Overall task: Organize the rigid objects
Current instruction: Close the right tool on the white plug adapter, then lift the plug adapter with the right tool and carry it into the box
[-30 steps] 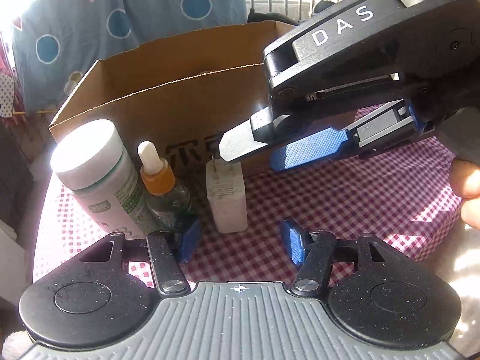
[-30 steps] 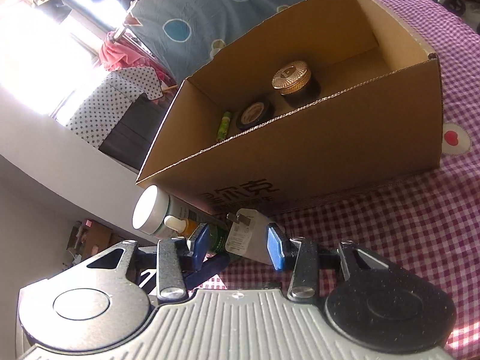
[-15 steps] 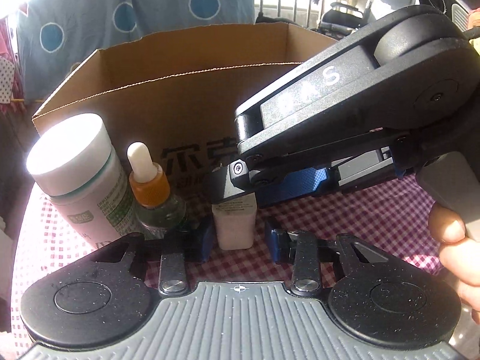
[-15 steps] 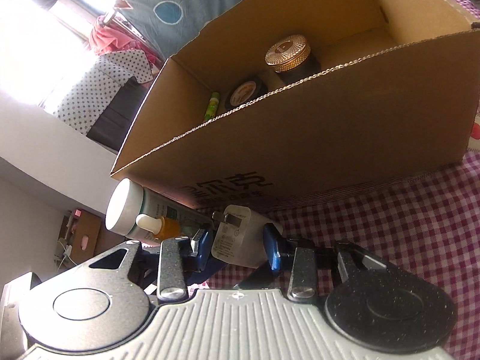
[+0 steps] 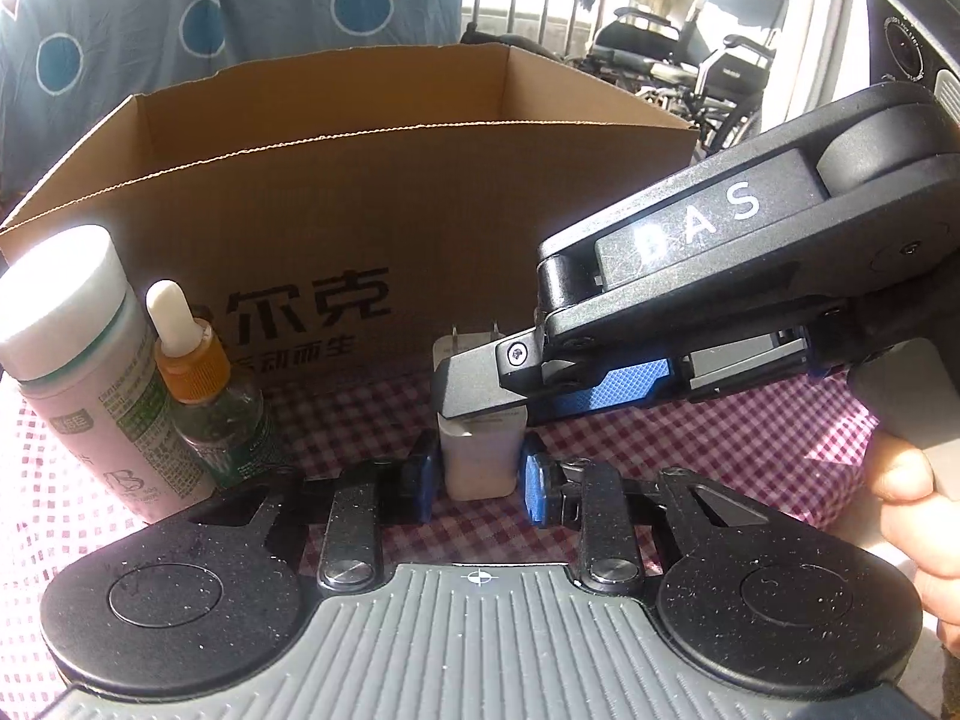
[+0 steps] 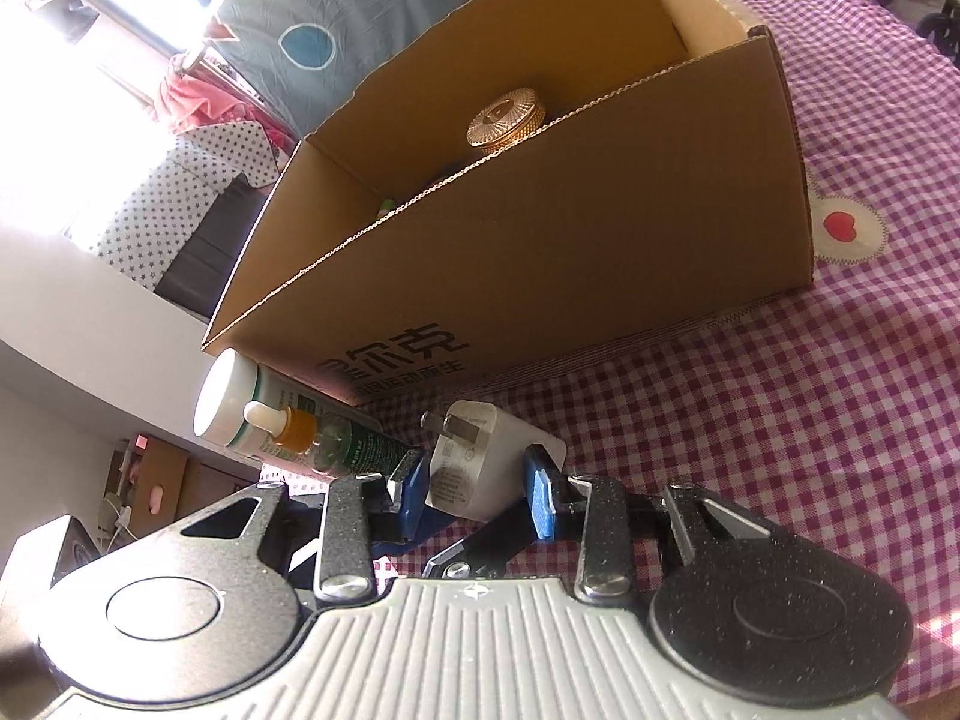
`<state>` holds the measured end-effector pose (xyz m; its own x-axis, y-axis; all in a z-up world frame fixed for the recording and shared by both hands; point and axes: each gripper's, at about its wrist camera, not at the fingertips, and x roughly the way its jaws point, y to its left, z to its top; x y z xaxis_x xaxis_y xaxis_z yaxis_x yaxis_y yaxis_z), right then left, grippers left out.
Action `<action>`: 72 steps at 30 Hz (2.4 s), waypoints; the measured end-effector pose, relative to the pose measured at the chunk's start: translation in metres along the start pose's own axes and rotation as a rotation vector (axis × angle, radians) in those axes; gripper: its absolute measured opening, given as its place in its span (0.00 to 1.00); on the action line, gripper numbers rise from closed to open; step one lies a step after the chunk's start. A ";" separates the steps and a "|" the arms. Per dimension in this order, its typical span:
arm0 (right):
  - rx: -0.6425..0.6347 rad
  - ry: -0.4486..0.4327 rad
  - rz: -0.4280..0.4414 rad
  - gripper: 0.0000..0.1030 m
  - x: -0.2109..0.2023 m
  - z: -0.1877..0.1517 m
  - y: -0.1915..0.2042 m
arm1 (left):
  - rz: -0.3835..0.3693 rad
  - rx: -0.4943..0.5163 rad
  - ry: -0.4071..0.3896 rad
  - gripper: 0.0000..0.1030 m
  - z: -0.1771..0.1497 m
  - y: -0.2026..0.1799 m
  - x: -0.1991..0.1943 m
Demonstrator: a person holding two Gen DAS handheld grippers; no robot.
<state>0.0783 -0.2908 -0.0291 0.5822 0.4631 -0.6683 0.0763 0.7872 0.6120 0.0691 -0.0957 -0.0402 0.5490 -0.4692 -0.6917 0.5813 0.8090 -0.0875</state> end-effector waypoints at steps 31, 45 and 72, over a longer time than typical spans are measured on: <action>0.072 -0.055 -0.022 0.41 -0.001 0.013 -0.022 | -0.009 0.098 0.041 0.27 0.018 -0.025 0.027; 0.044 -0.095 -0.003 0.40 -0.021 -0.001 -0.022 | 0.017 0.095 0.013 0.26 0.018 -0.035 0.005; -0.247 -0.196 0.024 0.41 -0.080 0.118 0.057 | 0.049 -0.042 -0.140 0.26 0.135 -0.030 -0.022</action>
<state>0.1316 -0.3314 0.1095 0.7285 0.4143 -0.5455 -0.1244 0.8631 0.4894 0.1208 -0.1577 0.0748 0.6557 -0.4715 -0.5896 0.5279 0.8447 -0.0884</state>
